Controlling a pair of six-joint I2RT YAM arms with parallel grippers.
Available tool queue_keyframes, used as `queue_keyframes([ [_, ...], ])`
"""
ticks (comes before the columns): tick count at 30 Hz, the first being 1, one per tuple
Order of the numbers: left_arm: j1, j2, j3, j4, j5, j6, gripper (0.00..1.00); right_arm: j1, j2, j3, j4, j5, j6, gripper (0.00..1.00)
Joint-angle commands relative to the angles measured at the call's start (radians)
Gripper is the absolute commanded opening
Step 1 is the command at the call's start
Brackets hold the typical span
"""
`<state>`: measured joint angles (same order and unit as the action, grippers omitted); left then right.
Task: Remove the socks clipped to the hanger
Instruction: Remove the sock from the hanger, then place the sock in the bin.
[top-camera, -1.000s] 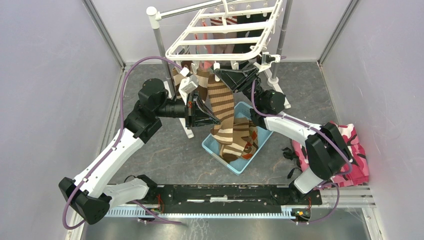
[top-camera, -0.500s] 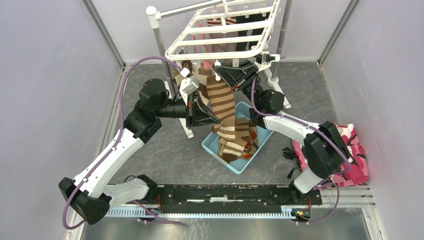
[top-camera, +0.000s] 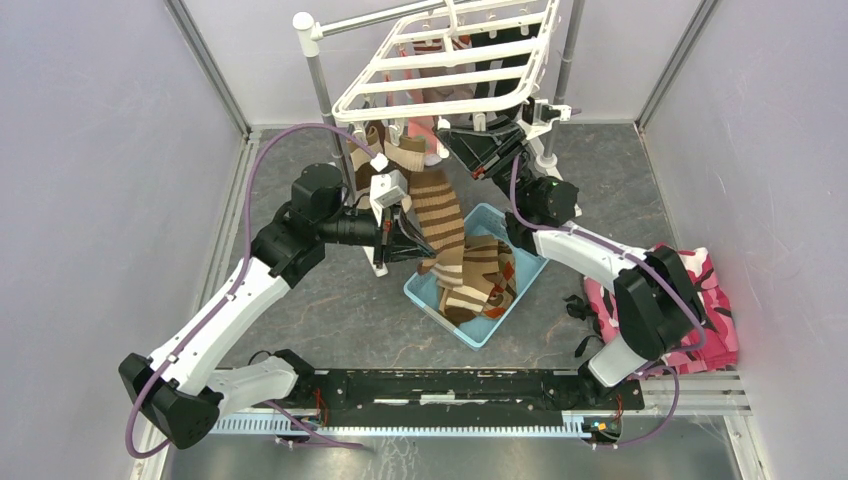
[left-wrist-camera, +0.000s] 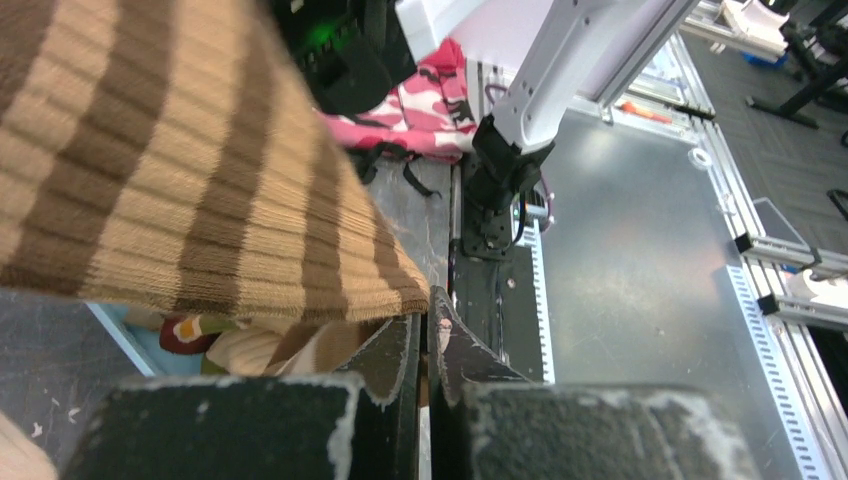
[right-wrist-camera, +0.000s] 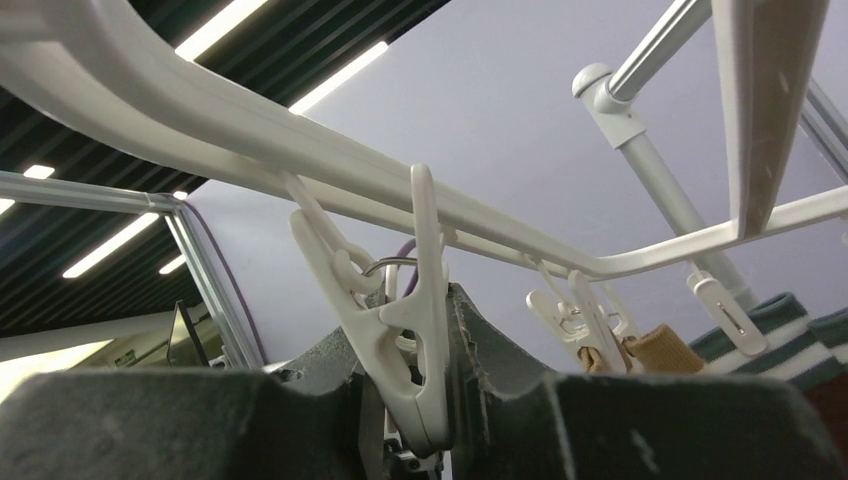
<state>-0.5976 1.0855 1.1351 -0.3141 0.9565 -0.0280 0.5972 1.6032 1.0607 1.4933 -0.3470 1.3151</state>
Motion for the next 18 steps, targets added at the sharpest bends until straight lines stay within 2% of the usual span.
queue_keyframes([
  [1, -0.009, -0.003, -0.016, -0.078, -0.008, 0.145, 0.02, -0.014, -0.046, 0.023, 0.057, -0.054, 0.007, 0.11],
  [7, -0.035, 0.049, 0.016, -0.08, -0.041, 0.193, 0.02, -0.019, -0.057, 0.027, 0.003, -0.086, -0.009, 0.12],
  [12, -0.094, 0.125, 0.038, -0.076, -0.112, 0.309, 0.02, -0.021, -0.085, 0.019, -0.058, -0.104, -0.045, 0.13],
  [18, -0.173, 0.235, 0.038, 0.026, -0.23, 0.398, 0.02, -0.025, -0.104, 0.005, -0.08, -0.109, -0.057, 0.12],
])
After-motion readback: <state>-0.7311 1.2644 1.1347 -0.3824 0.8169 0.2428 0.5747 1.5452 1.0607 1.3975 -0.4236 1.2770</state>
